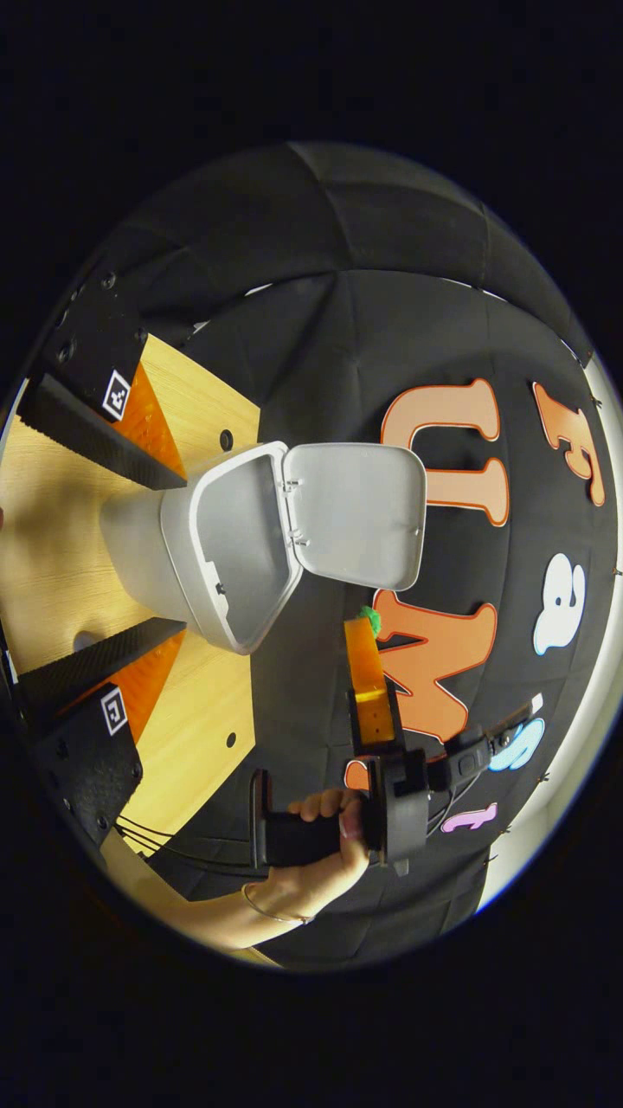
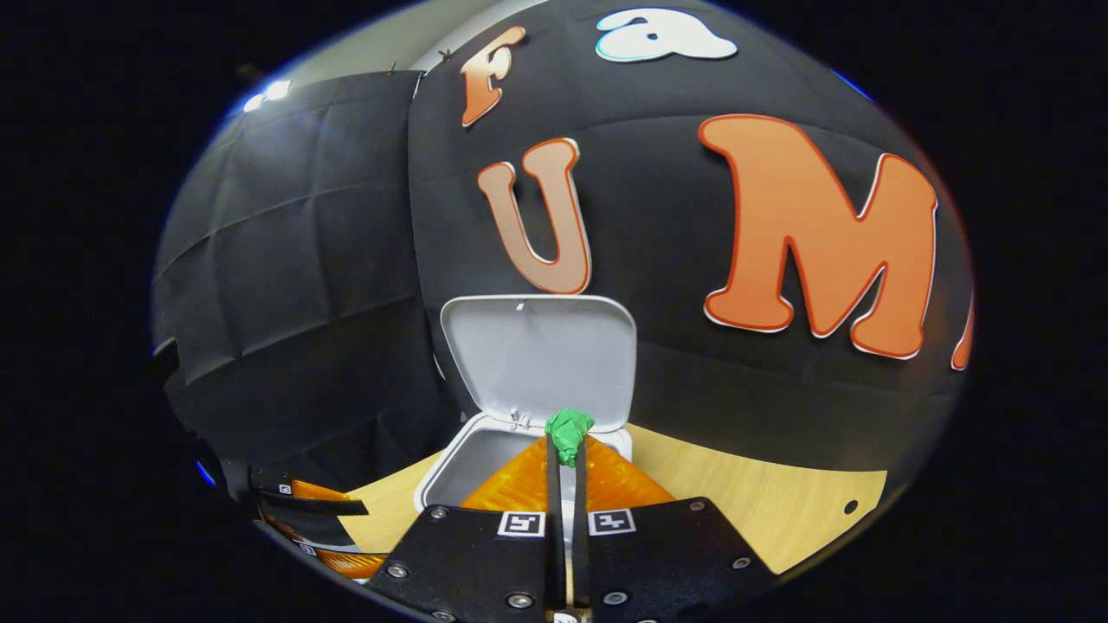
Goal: Press the lid of the desktop garbage bin to open it, pick up the crumpled paper on the desktop and throw it into the bin, then pick up the pop can on the desktop and drop it into the bin, and finally close the garbage bin lid.
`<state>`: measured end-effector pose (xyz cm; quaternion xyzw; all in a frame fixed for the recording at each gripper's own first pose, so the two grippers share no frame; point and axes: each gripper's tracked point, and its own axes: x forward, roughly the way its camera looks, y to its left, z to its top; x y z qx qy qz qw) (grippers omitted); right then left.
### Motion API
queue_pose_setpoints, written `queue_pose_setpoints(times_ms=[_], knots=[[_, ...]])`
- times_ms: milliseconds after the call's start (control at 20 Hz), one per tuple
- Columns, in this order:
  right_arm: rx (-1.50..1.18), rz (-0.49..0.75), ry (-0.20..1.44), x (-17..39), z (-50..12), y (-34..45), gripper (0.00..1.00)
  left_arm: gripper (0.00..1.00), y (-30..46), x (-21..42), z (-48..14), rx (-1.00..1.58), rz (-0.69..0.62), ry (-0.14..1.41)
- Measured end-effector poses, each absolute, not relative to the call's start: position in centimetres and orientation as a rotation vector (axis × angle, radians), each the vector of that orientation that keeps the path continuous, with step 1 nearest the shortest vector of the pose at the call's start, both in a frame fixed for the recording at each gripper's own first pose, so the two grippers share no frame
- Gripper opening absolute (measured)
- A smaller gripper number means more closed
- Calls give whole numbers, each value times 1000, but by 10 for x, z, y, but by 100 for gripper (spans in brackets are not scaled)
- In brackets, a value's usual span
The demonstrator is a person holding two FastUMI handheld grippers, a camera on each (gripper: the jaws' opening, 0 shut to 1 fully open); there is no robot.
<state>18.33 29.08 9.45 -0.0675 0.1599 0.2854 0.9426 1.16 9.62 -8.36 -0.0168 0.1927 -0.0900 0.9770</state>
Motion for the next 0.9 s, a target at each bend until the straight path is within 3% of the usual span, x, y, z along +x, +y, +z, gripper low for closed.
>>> queue_pose_setpoints(times_ms=[300,500,550,600,650,800,900], knots=[[-183,589,407,196,54,312,3,95,120,7,-88,-48,-136,396],[-202,610,406,197,50,322,11,95,129,5,-94,-56,-122,408],[-212,604,400,198,48,323,19,95,129,5,-93,-56,-122,408],[-219,601,390,197,49,321,37,95,129,5,-94,-54,-121,406],[-220,600,382,197,50,322,35,95,130,6,-93,-52,-121,406],[-204,607,390,194,47,321,96,95,130,8,-91,-45,-119,401],[-204,603,386,193,48,319,97,95,129,8,-92,-42,-120,401]])
